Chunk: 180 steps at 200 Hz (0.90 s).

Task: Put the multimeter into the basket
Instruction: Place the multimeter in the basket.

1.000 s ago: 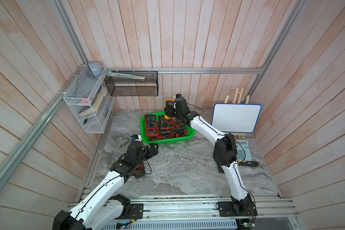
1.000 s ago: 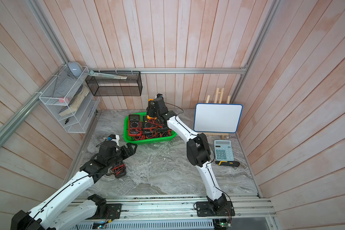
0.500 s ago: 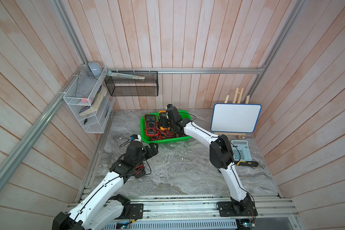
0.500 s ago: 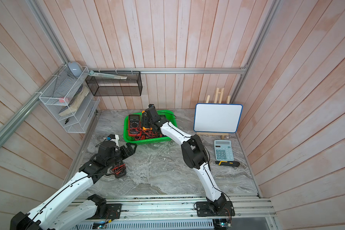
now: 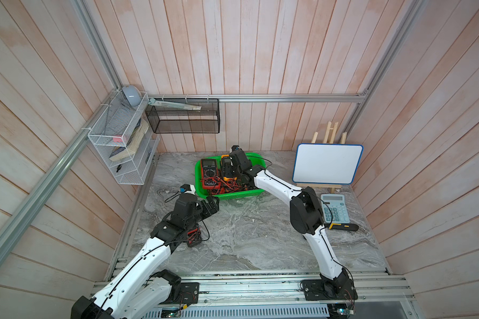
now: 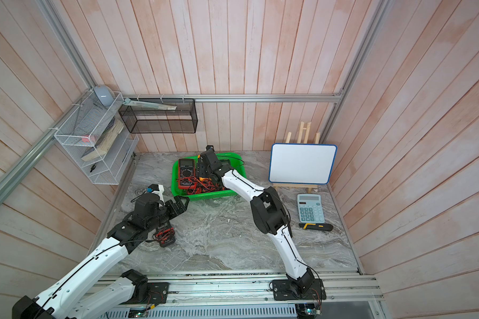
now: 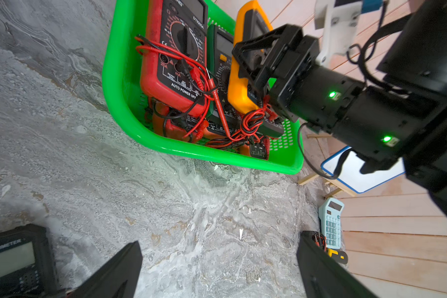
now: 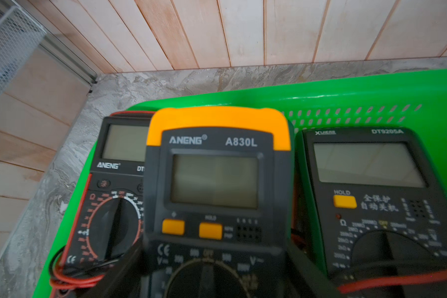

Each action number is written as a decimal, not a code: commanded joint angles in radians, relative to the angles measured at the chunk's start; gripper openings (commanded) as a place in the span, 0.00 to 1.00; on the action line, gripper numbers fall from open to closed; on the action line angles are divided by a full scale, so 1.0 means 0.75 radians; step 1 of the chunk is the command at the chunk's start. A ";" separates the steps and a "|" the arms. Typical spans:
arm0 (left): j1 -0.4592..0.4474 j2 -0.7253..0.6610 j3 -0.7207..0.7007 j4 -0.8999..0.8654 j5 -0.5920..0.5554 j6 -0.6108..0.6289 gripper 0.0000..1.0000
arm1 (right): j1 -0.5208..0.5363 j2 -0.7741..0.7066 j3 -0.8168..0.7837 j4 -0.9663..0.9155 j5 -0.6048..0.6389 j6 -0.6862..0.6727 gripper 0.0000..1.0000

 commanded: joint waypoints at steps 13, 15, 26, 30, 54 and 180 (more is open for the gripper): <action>0.005 0.009 0.031 0.004 -0.031 0.010 1.00 | 0.019 0.062 0.026 -0.096 0.034 -0.015 0.84; 0.006 0.009 0.030 0.004 -0.030 0.010 1.00 | 0.020 0.060 0.028 -0.096 0.033 -0.015 0.85; 0.006 0.019 0.030 0.012 -0.028 0.010 1.00 | 0.022 0.056 0.034 -0.101 0.037 -0.019 0.87; 0.006 0.022 0.032 0.013 -0.026 0.010 1.00 | 0.024 0.054 0.035 -0.104 0.039 -0.019 0.88; 0.006 0.036 0.031 0.026 -0.025 0.010 1.00 | 0.026 0.035 0.044 -0.120 0.042 -0.023 0.92; 0.014 0.039 0.035 0.041 -0.049 0.051 1.00 | 0.040 -0.126 -0.016 -0.120 0.047 -0.025 0.98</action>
